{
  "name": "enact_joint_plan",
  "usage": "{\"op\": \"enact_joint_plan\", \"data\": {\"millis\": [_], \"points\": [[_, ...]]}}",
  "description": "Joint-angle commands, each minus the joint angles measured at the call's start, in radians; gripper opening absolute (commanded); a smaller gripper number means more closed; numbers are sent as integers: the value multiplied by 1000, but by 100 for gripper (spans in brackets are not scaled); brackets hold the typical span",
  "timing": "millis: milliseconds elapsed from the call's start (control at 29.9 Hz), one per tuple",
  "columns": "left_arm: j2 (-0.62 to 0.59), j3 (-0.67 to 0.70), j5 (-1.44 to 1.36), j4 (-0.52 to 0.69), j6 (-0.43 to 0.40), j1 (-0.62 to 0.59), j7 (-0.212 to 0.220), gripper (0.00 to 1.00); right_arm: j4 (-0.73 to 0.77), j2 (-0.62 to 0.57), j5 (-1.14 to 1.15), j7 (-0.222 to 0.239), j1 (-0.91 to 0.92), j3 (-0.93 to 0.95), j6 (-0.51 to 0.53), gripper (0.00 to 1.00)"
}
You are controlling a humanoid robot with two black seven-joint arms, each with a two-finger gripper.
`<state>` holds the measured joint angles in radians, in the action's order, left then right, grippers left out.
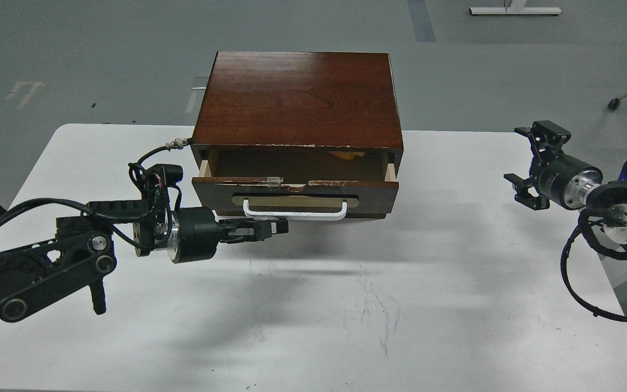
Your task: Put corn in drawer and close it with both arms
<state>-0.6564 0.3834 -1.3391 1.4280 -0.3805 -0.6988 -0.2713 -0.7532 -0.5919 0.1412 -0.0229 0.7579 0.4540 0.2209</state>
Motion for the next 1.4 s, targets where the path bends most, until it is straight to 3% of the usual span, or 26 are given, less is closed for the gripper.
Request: {"op": "enact_joint_plan", "data": {"millis": [0, 334, 468, 768, 1002, 1036, 1136, 1169, 1203, 1236, 1370], "points": [[26, 11, 1, -37, -37, -22, 0, 0, 0, 0, 0, 0, -2, 0, 0, 99], [70, 12, 5, -135, -60, -73, -2, 0, 0, 0, 0, -2, 1, -31, 2, 99], [103, 11, 6, -190, -64, -100, -37, 0, 0, 0, 0, -3, 1, -31, 2, 99], [130, 12, 18, -267, -67, -133, -45, 0, 0, 0, 0, -3, 1, -31, 3, 99], [138, 9, 26, -273, -75, -137, -54, 2, 0, 0, 0, -3, 1, -32, 3, 99], [138, 9, 28, -270, -83, -137, -65, 6, 0, 0, 0, -3, 1, -32, 3, 99], [118, 9, 75, -245, -108, -128, -135, 35, 0, 0, 0, -3, 1, -32, 3, 99], [101, 9, 124, -230, -108, -127, -164, 64, 0, 0, 0, -3, 1, -32, 3, 99], [69, 9, 182, -215, -108, -126, -184, 76, 0, -2, 0, -3, 1, -34, 5, 99], [51, 9, 211, -204, -108, -126, -189, 77, 0, -2, 0, -3, 1, -34, 3, 99], [-38, 12, 380, -115, -108, -126, -192, 96, 0, 0, 0, -3, 0, -35, 5, 99]]}}
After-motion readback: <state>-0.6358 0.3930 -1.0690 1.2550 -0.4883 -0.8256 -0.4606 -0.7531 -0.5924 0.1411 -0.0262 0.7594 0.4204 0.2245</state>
